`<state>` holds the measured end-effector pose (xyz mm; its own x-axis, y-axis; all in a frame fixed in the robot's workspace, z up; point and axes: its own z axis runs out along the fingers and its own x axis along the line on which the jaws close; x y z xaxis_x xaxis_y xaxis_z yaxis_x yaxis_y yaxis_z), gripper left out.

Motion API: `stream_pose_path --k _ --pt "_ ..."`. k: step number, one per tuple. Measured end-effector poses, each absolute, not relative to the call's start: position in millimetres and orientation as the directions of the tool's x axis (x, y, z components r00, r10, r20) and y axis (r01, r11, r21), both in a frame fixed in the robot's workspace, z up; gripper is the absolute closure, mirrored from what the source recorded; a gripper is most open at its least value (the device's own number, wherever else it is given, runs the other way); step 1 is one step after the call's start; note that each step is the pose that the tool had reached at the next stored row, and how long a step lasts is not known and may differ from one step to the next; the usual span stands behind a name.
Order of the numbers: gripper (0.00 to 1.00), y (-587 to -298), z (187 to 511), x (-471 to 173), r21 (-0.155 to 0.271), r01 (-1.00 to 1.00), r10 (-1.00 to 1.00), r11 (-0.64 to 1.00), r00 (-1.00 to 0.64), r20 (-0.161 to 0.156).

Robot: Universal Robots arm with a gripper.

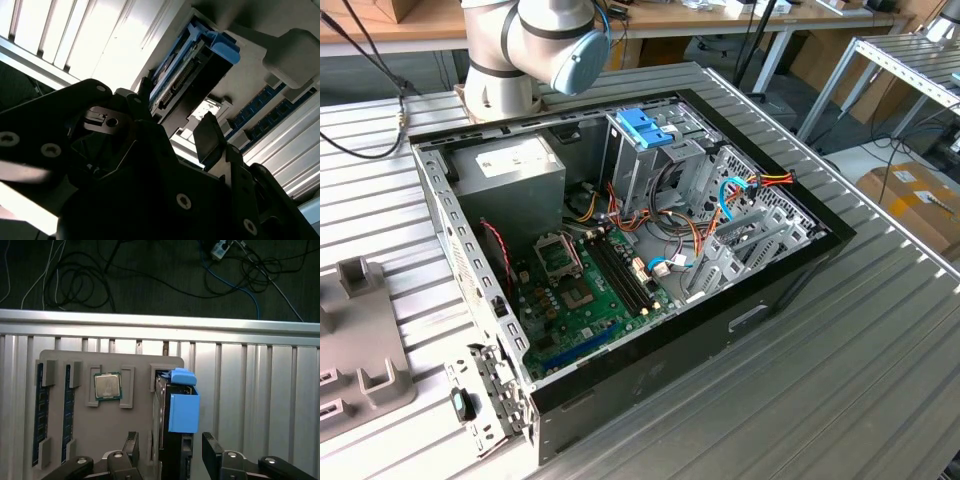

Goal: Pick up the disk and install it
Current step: 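Pick up the disk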

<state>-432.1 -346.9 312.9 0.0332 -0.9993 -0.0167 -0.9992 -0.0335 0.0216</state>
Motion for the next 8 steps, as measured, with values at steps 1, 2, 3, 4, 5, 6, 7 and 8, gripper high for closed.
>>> stream_pose_path --k 1,2,3,4,5,6,7,8 --pt "0.38 -346.9 312.5 -432.0 0.022 -0.999 -0.999 -0.034 0.034 -0.016" --pt "0.38 -346.9 311.8 -432.1 0.022 -0.999 -0.999 -0.034 0.034 -0.015" --pt "0.38 -346.9 310.4 -432.1 0.021 -0.999 -0.999 -0.035 0.035 -0.015" --pt "0.38 -346.7 309.1 -432.2 0.021 -0.999 -0.999 -0.035 0.035 -0.015" --pt "0.38 -345.7 307.2 -432.2 0.021 -0.999 -0.999 -0.036 0.035 -0.015" --pt "0.38 -344.4 306.5 -432.1 0.021 -0.999 -0.999 -0.036 0.035 -0.015" --pt "0.38 -344.3 306.5 -432.2 0.021 -0.999 -0.999 -0.036 0.036 -0.015" --pt "0.38 -344.0 306.5 -432.2 0.021 -0.999 -0.999 -0.036 0.035 -0.015"
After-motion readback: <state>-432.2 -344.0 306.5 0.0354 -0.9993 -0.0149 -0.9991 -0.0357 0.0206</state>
